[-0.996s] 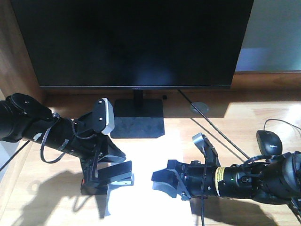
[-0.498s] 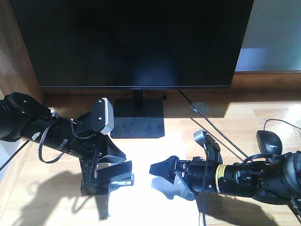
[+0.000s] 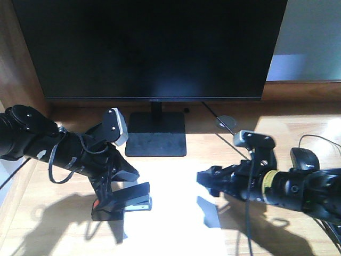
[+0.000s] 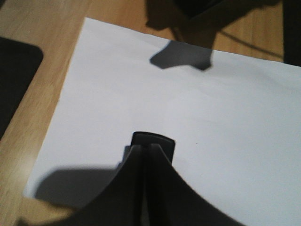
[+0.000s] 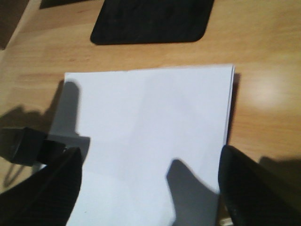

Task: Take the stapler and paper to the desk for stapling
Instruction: 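Open the left gripper off the stapler and raise both arms away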

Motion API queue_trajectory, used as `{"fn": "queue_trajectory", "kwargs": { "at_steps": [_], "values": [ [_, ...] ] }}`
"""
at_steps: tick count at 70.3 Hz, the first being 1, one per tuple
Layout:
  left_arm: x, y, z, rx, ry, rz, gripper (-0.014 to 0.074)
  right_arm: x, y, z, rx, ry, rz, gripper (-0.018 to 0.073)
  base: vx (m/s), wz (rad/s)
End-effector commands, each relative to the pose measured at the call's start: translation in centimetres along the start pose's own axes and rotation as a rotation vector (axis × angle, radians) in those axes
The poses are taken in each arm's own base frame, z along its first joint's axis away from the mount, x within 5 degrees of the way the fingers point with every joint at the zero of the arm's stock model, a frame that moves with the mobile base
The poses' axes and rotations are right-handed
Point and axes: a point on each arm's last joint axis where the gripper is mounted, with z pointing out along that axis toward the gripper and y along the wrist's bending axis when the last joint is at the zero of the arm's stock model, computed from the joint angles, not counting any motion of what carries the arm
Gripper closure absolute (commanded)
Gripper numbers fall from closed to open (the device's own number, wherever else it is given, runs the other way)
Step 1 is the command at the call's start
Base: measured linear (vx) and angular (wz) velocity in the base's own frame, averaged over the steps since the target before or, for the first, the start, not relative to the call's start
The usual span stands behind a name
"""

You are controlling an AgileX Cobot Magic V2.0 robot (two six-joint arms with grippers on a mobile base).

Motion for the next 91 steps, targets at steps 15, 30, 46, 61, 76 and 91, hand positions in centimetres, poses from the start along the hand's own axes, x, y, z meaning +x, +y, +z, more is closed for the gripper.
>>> {"fn": "queue_trajectory", "kwargs": {
  "at_steps": [15,30,46,61,76,91],
  "values": [
    [-1.9,1.0,-4.5,-0.343,0.009,-0.114,0.0603,-3.1,0.3,-5.4,0.21,-0.159,-0.165,0.0191,0.0,0.0],
    [-3.4,1.1,-9.0,-0.631,-0.072,-0.163,0.0603,-3.8,0.5,-8.1,0.292,-0.23,-0.182,0.0459,0.0,0.0],
    [-4.1,0.5,-12.7,-0.824,-0.118,-0.197,0.0603,-4.4,1.3,-10.3,0.296,-0.306,-0.255,0.0571,0.0,0.0],
    [-4.7,-0.6,-15.3,-0.933,-0.169,-0.171,0.0603,-4.7,2.0,-12.7,0.289,-0.393,-0.272,0.0569,0.0,0.0],
    [-3.9,-3.7,-16.8,-0.966,-0.343,-0.093,0.0603,-4.8,3.1,-15.6,0.264,-0.507,-0.28,0.0569,0.0,0.0],
    [-0.8,-7.6,-17.0,-0.976,-0.438,-0.044,0.0603,-4.6,3.8,-18.9,0.258,-0.623,-0.285,0.0569,0.0,0.0]
  ]
}}
